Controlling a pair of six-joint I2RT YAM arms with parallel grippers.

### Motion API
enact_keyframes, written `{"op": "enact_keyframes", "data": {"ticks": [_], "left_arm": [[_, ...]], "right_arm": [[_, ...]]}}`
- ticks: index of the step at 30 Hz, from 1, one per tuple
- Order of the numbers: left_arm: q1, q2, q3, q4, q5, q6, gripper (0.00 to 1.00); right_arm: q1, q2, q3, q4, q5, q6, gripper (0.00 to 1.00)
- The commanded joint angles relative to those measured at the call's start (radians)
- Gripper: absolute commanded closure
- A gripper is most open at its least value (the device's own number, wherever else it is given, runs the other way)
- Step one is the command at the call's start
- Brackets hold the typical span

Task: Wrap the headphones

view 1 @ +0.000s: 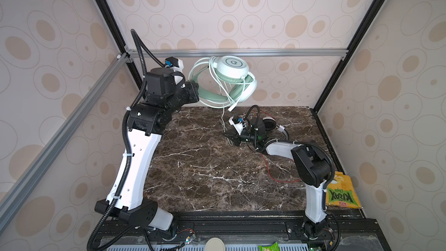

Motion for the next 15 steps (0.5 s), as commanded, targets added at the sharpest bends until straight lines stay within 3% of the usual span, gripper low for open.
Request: {"op": "enact_keyframes", "data": {"ticks": [1, 7, 15], "left_arm": [[0.011, 0.003, 0.078, 0.034, -0.079, -0.086, 1.00], [0.021, 0.071, 0.156, -0.012, -0.144, -0.116, 1.00], [0.030, 0.122, 0.175, -0.017, -0.251, -0.155, 1.00]], "right_arm": [[0.006, -0.184, -0.115, 0.002, -0.024, -0.024, 1.00], [0.050, -0.495, -0.341, -0.211, 0.099, -0.137, 1.00], [0.161, -0.831, -0.506, -0.546, 0.301, -0.270, 1.00]]}}
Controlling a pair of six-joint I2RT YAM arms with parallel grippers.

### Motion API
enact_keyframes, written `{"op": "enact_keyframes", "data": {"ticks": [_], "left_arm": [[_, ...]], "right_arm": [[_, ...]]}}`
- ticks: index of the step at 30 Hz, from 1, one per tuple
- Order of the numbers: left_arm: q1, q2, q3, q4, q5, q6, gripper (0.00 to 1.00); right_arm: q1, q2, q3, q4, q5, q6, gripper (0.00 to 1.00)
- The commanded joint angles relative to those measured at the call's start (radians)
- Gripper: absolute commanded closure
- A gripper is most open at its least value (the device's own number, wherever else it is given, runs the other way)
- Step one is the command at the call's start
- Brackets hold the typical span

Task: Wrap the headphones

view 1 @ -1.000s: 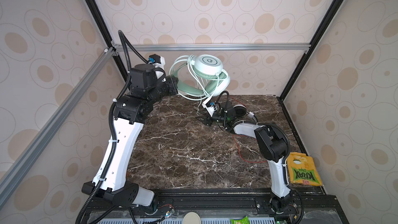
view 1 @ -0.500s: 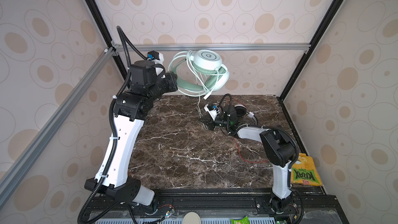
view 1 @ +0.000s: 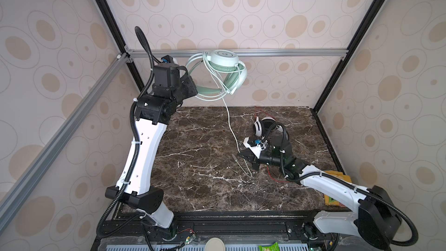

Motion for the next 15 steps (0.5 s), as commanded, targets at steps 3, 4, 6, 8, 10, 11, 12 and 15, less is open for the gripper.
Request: {"op": "enact_keyframes", "data": {"ticks": [3, 4, 6, 8, 10, 11, 12, 15], "left_arm": [[0.012, 0.012, 0.062, 0.043, -0.068, -0.073, 1.00], [0.012, 0.017, 0.062, 0.041, -0.066, -0.075, 1.00], [0.012, 0.028, 0.060, 0.030, -0.064, -0.081, 1.00], [0.012, 0.034, 0.054, 0.020, -0.070, -0.081, 1.00], [0.012, 0.035, 0.028, 0.016, -0.107, -0.081, 1.00], [0.012, 0.033, 0.009, 0.017, -0.128, -0.082, 1.00], [0.012, 0.029, -0.018, 0.020, -0.152, -0.078, 1.00], [0.011, 0.026, -0.087, 0.026, -0.198, -0.072, 1.00]], "right_arm": [[0.054, -0.208, -0.085, -0.238, 0.180, -0.083, 1.00], [0.060, -0.248, -0.092, -0.266, 0.214, -0.080, 1.00], [0.074, -0.307, -0.095, -0.317, 0.279, -0.073, 1.00], [0.085, -0.355, -0.090, -0.366, 0.332, -0.068, 1.00], [0.097, -0.402, -0.089, -0.403, 0.373, -0.060, 1.00], [0.102, -0.417, -0.086, -0.420, 0.386, -0.063, 1.00], [0.110, -0.431, -0.079, -0.445, 0.401, -0.066, 1.00], [0.139, -0.441, -0.035, -0.533, 0.470, -0.082, 1.00]]}}
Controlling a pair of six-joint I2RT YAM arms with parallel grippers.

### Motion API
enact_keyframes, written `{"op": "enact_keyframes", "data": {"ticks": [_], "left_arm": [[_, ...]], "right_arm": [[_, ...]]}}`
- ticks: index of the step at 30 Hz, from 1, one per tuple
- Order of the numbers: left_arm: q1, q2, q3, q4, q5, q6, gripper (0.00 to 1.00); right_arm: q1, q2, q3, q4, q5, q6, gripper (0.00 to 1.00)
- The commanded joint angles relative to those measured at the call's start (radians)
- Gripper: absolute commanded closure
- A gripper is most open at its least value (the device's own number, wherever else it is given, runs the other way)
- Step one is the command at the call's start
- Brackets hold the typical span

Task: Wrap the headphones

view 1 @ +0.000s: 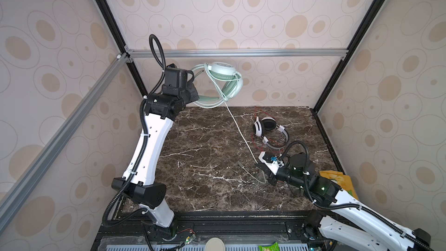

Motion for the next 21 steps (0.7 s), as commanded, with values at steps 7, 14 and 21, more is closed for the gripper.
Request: {"op": "enact_keyframes", "data": {"ticks": [7, 14, 21], "left_arm": [[0.010, -0.034, -0.108, 0.118, -0.059, -0.034, 1.00], [0.008, -0.014, -0.141, 0.087, -0.197, -0.032, 1.00], [-0.059, 0.037, -0.190, 0.023, -0.435, -0.023, 1.00]], "right_arm": [[0.065, 0.003, 0.135, -0.250, 0.321, -0.090, 1.00], [0.075, -0.028, 0.155, -0.229, 0.357, -0.164, 1.00], [0.147, 0.076, 0.328, -0.281, 0.411, -0.294, 1.00]]}}
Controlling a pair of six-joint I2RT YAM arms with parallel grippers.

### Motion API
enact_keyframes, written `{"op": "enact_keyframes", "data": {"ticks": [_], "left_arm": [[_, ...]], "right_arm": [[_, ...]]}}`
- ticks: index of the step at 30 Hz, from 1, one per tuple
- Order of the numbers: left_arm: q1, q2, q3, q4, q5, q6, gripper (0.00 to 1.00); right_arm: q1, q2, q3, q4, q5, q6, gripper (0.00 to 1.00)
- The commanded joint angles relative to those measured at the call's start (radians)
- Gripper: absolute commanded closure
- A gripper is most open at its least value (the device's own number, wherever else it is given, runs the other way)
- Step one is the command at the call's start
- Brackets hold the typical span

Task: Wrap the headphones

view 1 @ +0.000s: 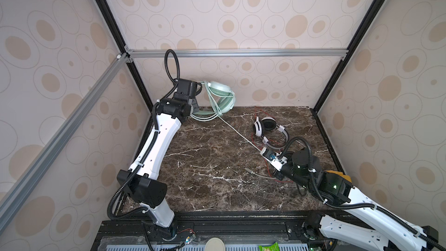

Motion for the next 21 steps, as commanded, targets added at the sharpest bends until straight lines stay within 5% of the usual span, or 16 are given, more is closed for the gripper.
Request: {"op": "enact_keyframes", "data": {"ticks": [1, 11, 21], "left_arm": [[-0.039, 0.018, -0.027, 0.043, -0.228, -0.023, 1.00], [-0.192, 0.011, -0.150, 0.003, -0.453, -0.021, 1.00], [-0.256, -0.179, -0.412, 0.219, -0.251, 0.218, 1.00]], "right_arm": [[0.047, 0.053, 0.099, -0.045, 0.057, -0.113, 1.00], [0.130, 0.267, 0.351, 0.029, 0.175, -0.316, 1.00], [0.035, 0.472, 0.566, 0.143, 0.126, -0.402, 1.00]]}}
